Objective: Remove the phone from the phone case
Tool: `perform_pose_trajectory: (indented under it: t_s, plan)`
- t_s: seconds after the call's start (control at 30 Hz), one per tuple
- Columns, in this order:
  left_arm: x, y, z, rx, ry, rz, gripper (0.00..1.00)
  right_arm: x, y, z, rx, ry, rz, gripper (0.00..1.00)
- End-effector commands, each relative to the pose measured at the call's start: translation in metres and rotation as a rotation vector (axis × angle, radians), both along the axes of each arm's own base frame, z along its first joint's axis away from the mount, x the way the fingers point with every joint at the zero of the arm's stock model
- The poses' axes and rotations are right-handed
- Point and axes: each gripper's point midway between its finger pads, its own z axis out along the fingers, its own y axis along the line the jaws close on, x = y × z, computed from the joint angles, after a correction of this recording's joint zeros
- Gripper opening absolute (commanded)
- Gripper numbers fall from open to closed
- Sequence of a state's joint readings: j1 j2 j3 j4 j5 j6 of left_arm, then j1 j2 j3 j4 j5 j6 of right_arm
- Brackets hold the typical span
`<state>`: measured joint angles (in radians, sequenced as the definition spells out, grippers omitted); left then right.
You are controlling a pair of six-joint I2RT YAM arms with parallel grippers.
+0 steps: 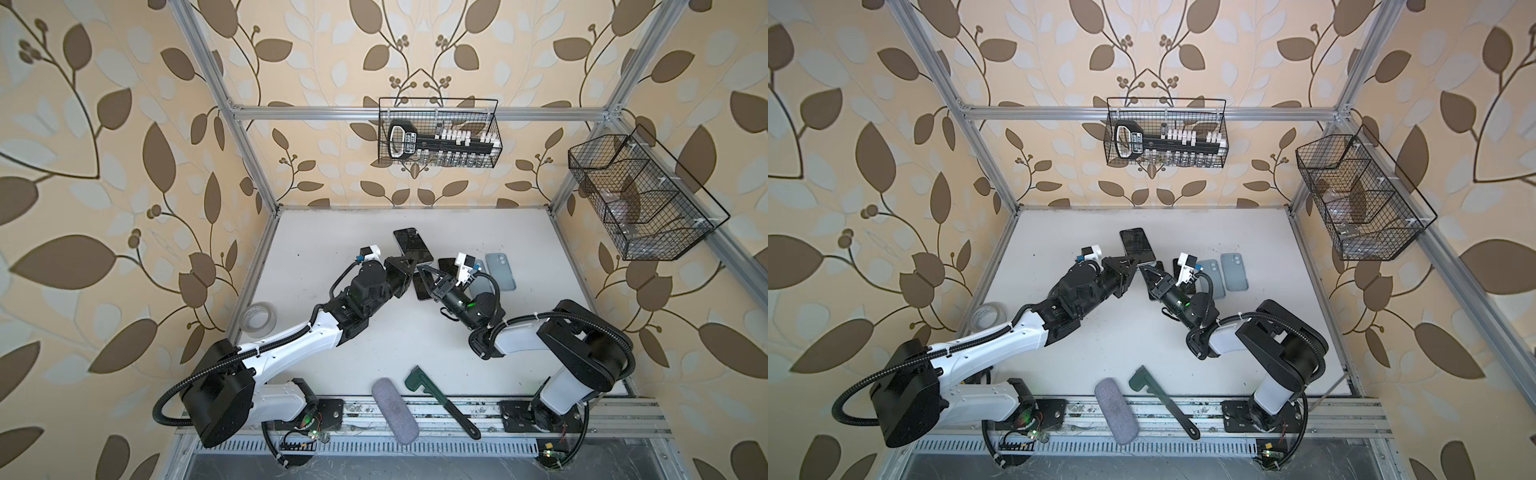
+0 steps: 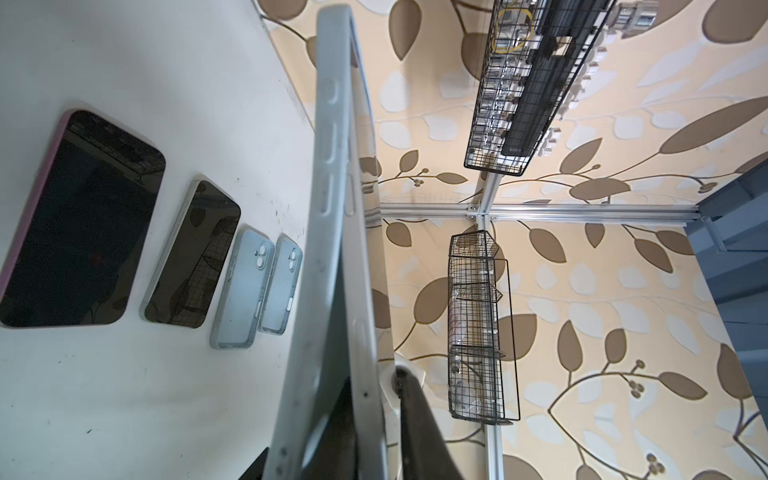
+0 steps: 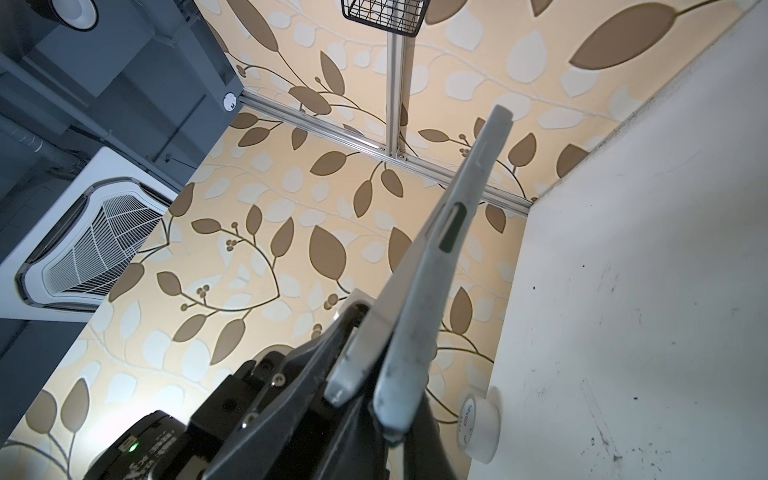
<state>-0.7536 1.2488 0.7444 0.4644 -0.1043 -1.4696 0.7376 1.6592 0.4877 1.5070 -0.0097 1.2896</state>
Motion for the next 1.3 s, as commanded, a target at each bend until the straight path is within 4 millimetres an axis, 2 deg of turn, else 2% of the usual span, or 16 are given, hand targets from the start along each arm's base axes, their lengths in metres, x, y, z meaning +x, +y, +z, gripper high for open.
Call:
perform_pose_trajectory:
  t_s: [0.0, 0.1, 0.2, 0.67, 0.9, 1.27]
  plan:
    - [0.0, -0.003, 0.031, -0.067, -0.085, -0.006, 0.1, -0.008, -0.001, 0.022, 0.046, -0.074, 0.008, 0.05]
    - [-0.001, -0.004, 0.038, -0.085, -0.098, -0.013, 0.0, -0.007, 0.0, 0.018, 0.027, -0.064, 0.006, 0.05]
    - [-0.002, -0.009, 0.05, -0.116, -0.116, -0.036, 0.0, -0.006, -0.001, 0.014, 0.015, -0.058, -0.001, 0.05]
    - [-0.015, -0.017, 0.129, -0.229, -0.251, -0.121, 0.0, 0.005, 0.001, -0.026, -0.059, -0.003, -0.045, 0.05]
    - [-0.025, -0.019, 0.16, -0.295, -0.302, -0.173, 0.0, 0.014, -0.002, -0.047, -0.095, 0.028, -0.075, 0.05]
    - [-0.032, -0.01, 0.16, -0.296, -0.315, -0.161, 0.0, 0.022, -0.012, -0.056, -0.1, 0.044, -0.102, 0.05]
